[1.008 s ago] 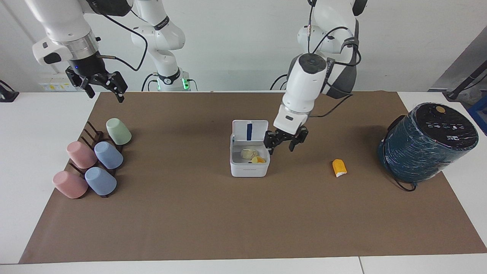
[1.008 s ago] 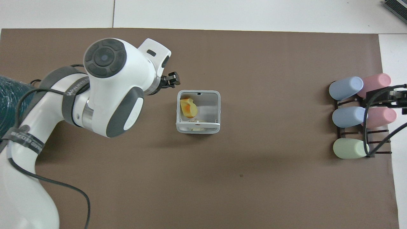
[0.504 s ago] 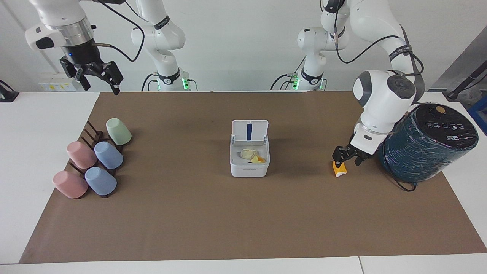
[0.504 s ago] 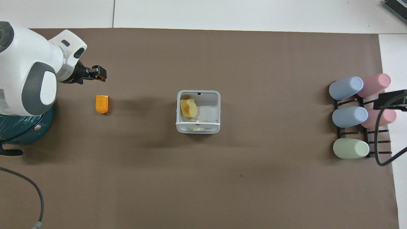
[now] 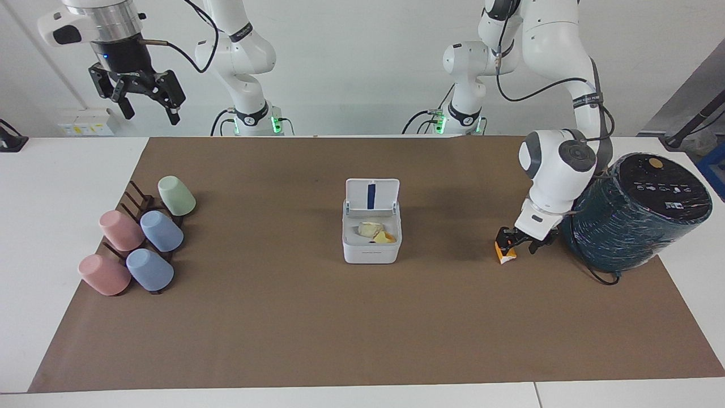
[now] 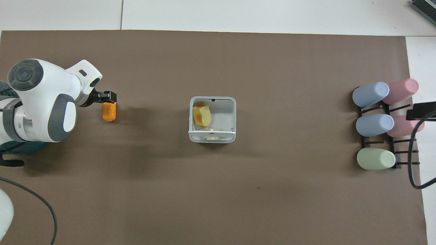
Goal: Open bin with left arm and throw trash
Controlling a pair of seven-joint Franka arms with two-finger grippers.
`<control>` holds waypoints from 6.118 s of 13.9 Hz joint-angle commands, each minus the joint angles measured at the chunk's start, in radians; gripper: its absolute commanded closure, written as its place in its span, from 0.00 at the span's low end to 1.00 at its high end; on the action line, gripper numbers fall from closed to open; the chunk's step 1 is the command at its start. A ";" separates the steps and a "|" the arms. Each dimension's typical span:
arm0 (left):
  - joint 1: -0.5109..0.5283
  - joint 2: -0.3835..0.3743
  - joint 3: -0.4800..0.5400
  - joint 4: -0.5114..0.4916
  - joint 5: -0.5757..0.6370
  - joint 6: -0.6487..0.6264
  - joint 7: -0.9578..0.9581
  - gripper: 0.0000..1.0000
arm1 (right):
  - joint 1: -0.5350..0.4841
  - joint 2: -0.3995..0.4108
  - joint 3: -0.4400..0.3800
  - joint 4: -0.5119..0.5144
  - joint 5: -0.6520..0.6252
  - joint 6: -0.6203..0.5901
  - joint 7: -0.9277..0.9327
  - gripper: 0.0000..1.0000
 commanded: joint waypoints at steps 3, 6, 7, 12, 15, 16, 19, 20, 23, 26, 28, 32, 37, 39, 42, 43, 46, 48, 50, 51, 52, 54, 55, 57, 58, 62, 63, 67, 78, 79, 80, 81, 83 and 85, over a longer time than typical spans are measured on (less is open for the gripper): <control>0.007 -0.027 -0.009 -0.095 0.019 0.063 0.006 0.20 | 0.000 -0.010 -0.004 -0.009 0.018 -0.009 -0.030 0.00; 0.001 -0.021 -0.009 -0.138 0.019 0.141 0.006 0.20 | 0.000 -0.010 -0.004 -0.009 0.018 -0.009 -0.030 0.00; 0.001 -0.018 -0.009 -0.144 0.019 0.150 0.006 0.21 | 0.000 -0.010 -0.004 -0.011 0.018 -0.009 -0.030 0.00; -0.002 -0.015 -0.010 -0.141 0.019 0.143 0.003 0.71 | 0.000 -0.010 -0.004 -0.009 0.018 -0.009 -0.030 0.00; -0.004 -0.014 -0.010 -0.112 0.019 0.120 0.005 1.00 | 0.000 -0.010 -0.004 -0.009 0.018 -0.009 -0.030 0.00; -0.005 -0.009 -0.010 -0.072 0.019 0.079 0.002 1.00 | 0.000 -0.010 -0.004 -0.009 0.018 -0.009 -0.030 0.00; -0.048 0.014 -0.012 0.095 0.018 -0.099 -0.079 1.00 | 0.000 -0.010 -0.004 -0.009 0.018 -0.009 -0.030 0.00; -0.074 0.014 -0.012 0.133 0.011 -0.141 -0.128 1.00 | 0.000 -0.010 -0.004 -0.009 0.018 -0.009 -0.030 0.00; -0.180 0.014 -0.013 0.224 0.007 -0.248 -0.294 1.00 | 0.000 -0.010 -0.004 -0.009 0.018 -0.009 -0.030 0.00; -0.310 0.013 -0.013 0.255 -0.007 -0.276 -0.475 1.00 | 0.000 -0.010 -0.004 -0.009 0.018 -0.009 -0.030 0.00; -0.384 0.013 -0.015 0.261 -0.010 -0.270 -0.590 1.00 | 0.000 -0.010 -0.004 -0.009 0.018 -0.007 -0.031 0.00; -0.474 0.016 -0.016 0.278 -0.035 -0.250 -0.721 1.00 | -0.001 0.022 0.002 -0.005 0.010 -0.019 -0.042 0.00; -0.539 0.019 -0.018 0.255 -0.064 -0.150 -0.791 1.00 | -0.015 0.113 0.000 0.020 -0.001 -0.012 -0.090 0.00; -0.560 0.046 -0.016 0.244 -0.064 -0.106 -0.840 0.95 | -0.009 0.130 0.000 0.016 -0.002 0.009 -0.091 0.00; -0.565 0.051 -0.016 0.240 -0.064 -0.104 -0.840 0.53 | -0.009 0.142 0.000 0.006 0.001 0.026 -0.093 0.00; -0.565 0.051 -0.016 0.240 -0.064 -0.107 -0.840 0.42 | -0.006 0.142 0.000 0.002 0.004 0.040 -0.093 0.00; -0.564 0.051 -0.016 0.244 -0.062 -0.129 -0.839 0.26 | 0.002 0.139 0.002 -0.023 0.018 0.073 -0.093 0.00; -0.562 0.051 -0.016 0.253 -0.062 -0.141 -0.837 0.19 | 0.005 0.130 0.002 -0.046 0.019 0.074 -0.093 0.00; -0.550 0.049 -0.016 0.281 -0.061 -0.176 -0.833 0.20 | 0.007 0.127 0.002 -0.050 0.019 0.074 -0.093 0.00; -0.542 0.052 -0.015 0.310 -0.059 -0.210 -0.830 0.20 | 0.007 0.125 0.002 -0.057 0.019 0.074 -0.090 0.00; -0.516 0.052 -0.015 0.339 -0.056 -0.256 -0.827 0.21 | 0.007 0.118 0.002 -0.075 0.019 0.077 -0.085 0.00; -0.472 0.049 -0.016 0.406 -0.053 -0.348 -0.798 0.21 | 0.007 0.121 0.002 -0.075 0.016 0.094 -0.087 0.00; -0.444 0.049 -0.016 0.446 -0.055 -0.406 -0.760 0.22 | 0.007 0.127 0.002 -0.070 0.012 0.097 -0.087 0.00; -0.389 0.040 -0.012 0.500 -0.055 -0.500 -0.671 0.22 | 0.007 0.127 0.002 -0.070 -0.001 0.117 -0.087 0.00; -0.358 0.039 -0.006 0.526 -0.053 -0.552 -0.619 0.22 | 0.005 0.127 0.002 -0.072 -0.001 0.117 -0.087 0.00; -0.213 0.016 -0.003 0.580 -0.050 -0.724 -0.378 0.21 | 0.007 0.125 0.003 -0.072 -0.001 0.114 -0.074 0.00; -0.171 -0.003 -0.004 0.582 -0.050 -0.750 -0.310 0.21 | 0.007 0.125 0.003 -0.072 0.002 0.114 -0.067 0.00; -0.054 -0.076 -0.004 0.582 -0.042 -0.846 -0.088 0.21 | 0.005 0.125 0.003 -0.072 0.009 0.114 -0.065 0.00; -0.065 -0.248 -0.016 0.436 -0.024 -0.831 -0.027 0.05 | 0.005 0.124 0.003 -0.072 0.012 0.115 -0.060 0.00; -0.066 -0.248 -0.016 0.434 -0.027 -0.810 -0.027 0.00 | 0.005 0.124 0.003 -0.073 0.012 0.115 -0.060 0.00; -0.066 -0.248 -0.019 0.431 -0.028 -0.784 -0.026 0.00 | 0.007 0.124 0.002 -0.073 0.012 0.115 -0.060 0.00; -0.068 -0.247 -0.019 0.431 -0.028 -0.767 -0.021 0.00 | 0.005 0.124 0.003 -0.073 0.012 0.115 -0.060 0.00; -0.068 -0.247 -0.021 0.431 -0.028 -0.765 0.026 0.00 | 0.007 0.124 0.002 -0.073 0.013 0.115 -0.060 0.00; -0.068 -0.247 -0.019 0.431 -0.028 -0.755 0.031 0.00 | 0.005 0.124 0.003 -0.073 0.015 0.117 -0.060 0.00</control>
